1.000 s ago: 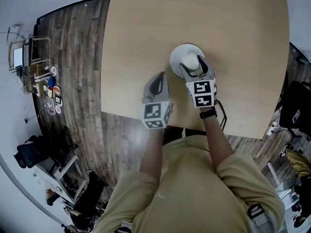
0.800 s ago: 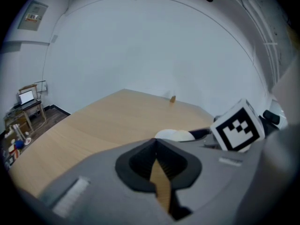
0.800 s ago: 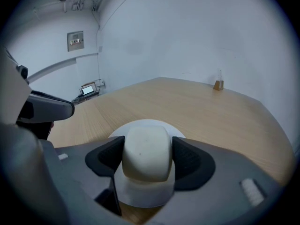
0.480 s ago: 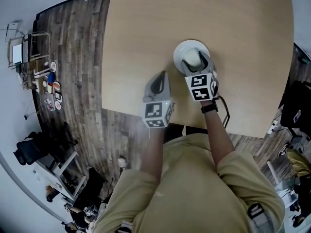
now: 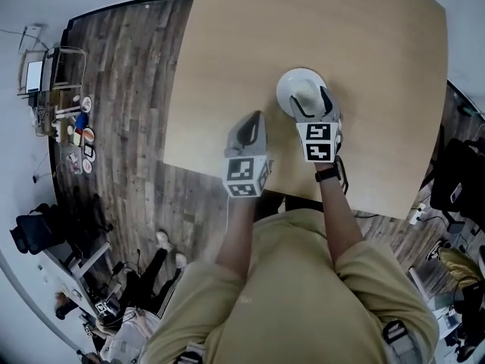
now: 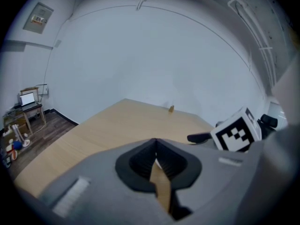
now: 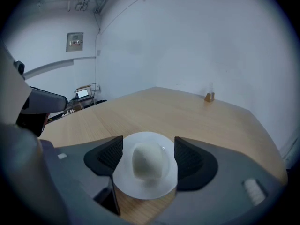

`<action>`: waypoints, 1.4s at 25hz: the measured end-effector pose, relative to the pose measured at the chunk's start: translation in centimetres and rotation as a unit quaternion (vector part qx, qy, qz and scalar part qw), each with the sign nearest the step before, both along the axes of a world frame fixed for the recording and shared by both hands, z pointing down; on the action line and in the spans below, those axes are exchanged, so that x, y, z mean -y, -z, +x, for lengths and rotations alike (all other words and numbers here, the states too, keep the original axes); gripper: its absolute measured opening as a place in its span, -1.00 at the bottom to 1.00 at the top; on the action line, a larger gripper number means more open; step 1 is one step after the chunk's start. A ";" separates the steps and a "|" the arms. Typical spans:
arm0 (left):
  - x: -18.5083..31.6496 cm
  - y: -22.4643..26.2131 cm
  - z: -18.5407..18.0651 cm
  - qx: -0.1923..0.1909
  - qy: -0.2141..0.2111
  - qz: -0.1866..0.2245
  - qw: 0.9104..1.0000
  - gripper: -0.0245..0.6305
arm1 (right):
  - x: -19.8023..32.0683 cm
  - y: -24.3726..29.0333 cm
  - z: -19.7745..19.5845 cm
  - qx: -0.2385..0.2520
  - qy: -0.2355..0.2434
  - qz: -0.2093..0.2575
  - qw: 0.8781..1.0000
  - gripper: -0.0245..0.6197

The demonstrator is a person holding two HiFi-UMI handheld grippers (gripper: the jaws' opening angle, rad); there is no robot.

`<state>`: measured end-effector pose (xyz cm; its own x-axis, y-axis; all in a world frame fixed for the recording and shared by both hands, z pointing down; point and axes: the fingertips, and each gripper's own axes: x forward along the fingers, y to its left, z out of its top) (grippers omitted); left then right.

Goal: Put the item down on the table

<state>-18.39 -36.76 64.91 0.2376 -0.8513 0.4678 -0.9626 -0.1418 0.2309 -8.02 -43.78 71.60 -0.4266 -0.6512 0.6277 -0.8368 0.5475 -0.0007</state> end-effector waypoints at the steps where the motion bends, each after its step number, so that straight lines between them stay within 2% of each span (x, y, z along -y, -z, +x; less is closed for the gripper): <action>1: -0.2 0.7 0.0 0.000 -0.001 0.007 1.000 -0.92 | -0.4 0.9 0.3 0.003 -0.005 0.007 1.000 0.15; 6: -1.5 5.2 -0.4 -0.001 -0.002 0.050 0.999 -0.92 | -3.7 5.9 1.4 0.013 -0.022 0.041 0.999 -0.14; 11: -3.2 9.8 0.0 -0.004 -0.010 0.098 0.995 -0.92 | -7.0 11.3 2.6 0.043 -0.045 0.081 0.995 -0.41; 19: -5.3 16.0 1.9 0.003 -0.042 0.164 0.985 -0.92 | -10.9 19.4 5.2 0.088 -0.082 0.166 0.979 -0.85; 22: -6.0 18.5 3.5 0.006 -0.062 0.194 0.979 -0.92 | -11.7 22.1 7.0 0.081 -0.099 0.204 0.971 -0.90; 27: -7.6 21.2 5.7 0.012 -0.079 0.224 0.971 -0.92 | -13.4 25.4 9.6 0.102 -0.130 0.235 0.958 -0.90; 35: -8.4 22.9 5.8 0.028 -0.086 0.247 0.965 -0.92 | -14.7 27.8 11.3 0.121 -0.144 0.263 0.946 -0.90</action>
